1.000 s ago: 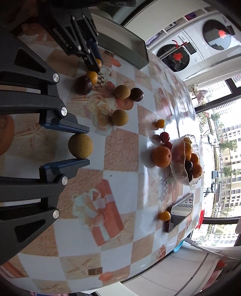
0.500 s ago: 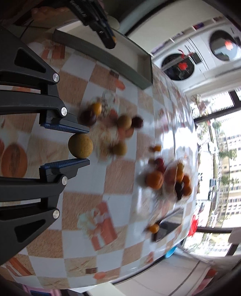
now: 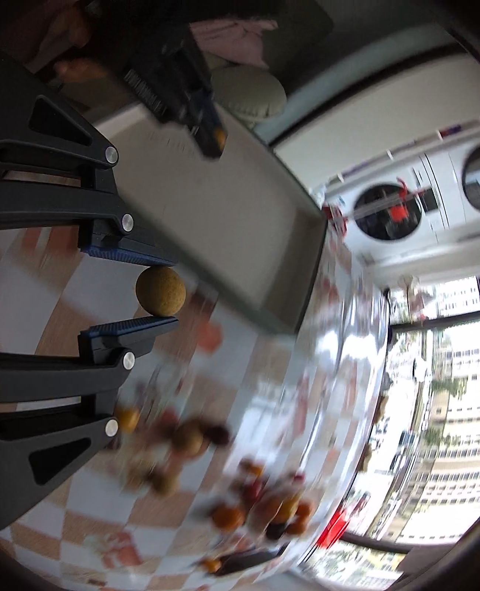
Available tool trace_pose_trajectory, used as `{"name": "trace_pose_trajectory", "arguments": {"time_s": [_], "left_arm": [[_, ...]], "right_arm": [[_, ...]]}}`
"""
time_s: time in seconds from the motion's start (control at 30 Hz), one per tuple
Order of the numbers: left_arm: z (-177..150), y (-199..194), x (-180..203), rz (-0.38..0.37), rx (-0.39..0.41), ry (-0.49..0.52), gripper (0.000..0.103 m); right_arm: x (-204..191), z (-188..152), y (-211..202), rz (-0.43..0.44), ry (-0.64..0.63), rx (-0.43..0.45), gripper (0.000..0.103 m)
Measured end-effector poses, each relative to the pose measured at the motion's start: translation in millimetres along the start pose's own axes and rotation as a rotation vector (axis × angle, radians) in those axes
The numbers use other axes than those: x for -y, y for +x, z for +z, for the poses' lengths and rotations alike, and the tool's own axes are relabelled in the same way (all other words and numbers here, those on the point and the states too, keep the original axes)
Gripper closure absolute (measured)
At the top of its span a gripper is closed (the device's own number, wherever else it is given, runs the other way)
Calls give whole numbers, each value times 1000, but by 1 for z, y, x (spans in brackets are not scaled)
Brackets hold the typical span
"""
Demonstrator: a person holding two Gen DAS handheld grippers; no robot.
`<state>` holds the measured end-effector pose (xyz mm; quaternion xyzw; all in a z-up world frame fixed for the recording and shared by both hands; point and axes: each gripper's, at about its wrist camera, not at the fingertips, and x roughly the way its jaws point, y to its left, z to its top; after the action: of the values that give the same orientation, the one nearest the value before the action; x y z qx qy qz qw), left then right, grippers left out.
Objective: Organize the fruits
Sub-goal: 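Carry both fruits over the white tray and open both grippers to drop them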
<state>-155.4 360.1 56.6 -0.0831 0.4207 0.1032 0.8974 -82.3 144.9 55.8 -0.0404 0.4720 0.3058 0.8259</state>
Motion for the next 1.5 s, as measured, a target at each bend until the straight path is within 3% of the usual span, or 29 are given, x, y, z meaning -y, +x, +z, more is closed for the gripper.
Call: {"name": "trace_pose_trajectory", "arguments": {"time_s": [0.13, 0.4, 0.63, 0.93, 1.0, 1.03, 1.1, 1.13, 1.17, 1.23, 1.3, 1.37, 1.5], "left_arm": [[-4, 8, -10, 29, -6, -18, 80], [-7, 19, -26, 51, -31, -50, 80], [-22, 27, -24, 43, -69, -37, 80], [-24, 27, -25, 52, -65, -33, 80], [-24, 27, -25, 66, -65, -25, 80], [-24, 27, -26, 75, -67, -24, 77], [-24, 26, -26, 89, -67, -30, 45], [-24, 25, -26, 95, -61, -40, 13], [-25, 20, -27, 100, -29, -51, 6], [-24, 10, -24, 91, 21, -53, 6], [-21, 8, -19, 76, 13, -34, 6], [-18, 4, -11, 73, 17, -14, 6], [-15, -4, 4, 58, 32, 14, 6]], "right_arm": [[-36, 12, 14, 46, -49, -6, 73], [-71, 16, 45, 90, -106, -77, 72], [-64, 2, 62, 60, -143, -175, 72], [-68, 7, 59, 65, -142, -158, 72], [-64, 8, 54, 66, -130, -154, 67], [-64, 10, 54, 61, -125, -151, 60], [-58, 12, 48, 61, -103, -133, 40], [-56, 13, 46, 85, -91, -122, 25], [-53, 15, 41, 107, -77, -107, 18], [-49, 18, 32, 85, -65, -73, 18], [-43, 19, 26, 65, -57, -53, 17], [-36, 21, 19, 46, -30, -29, 0], [-8, 19, 3, 33, 42, 5, 0]]}}
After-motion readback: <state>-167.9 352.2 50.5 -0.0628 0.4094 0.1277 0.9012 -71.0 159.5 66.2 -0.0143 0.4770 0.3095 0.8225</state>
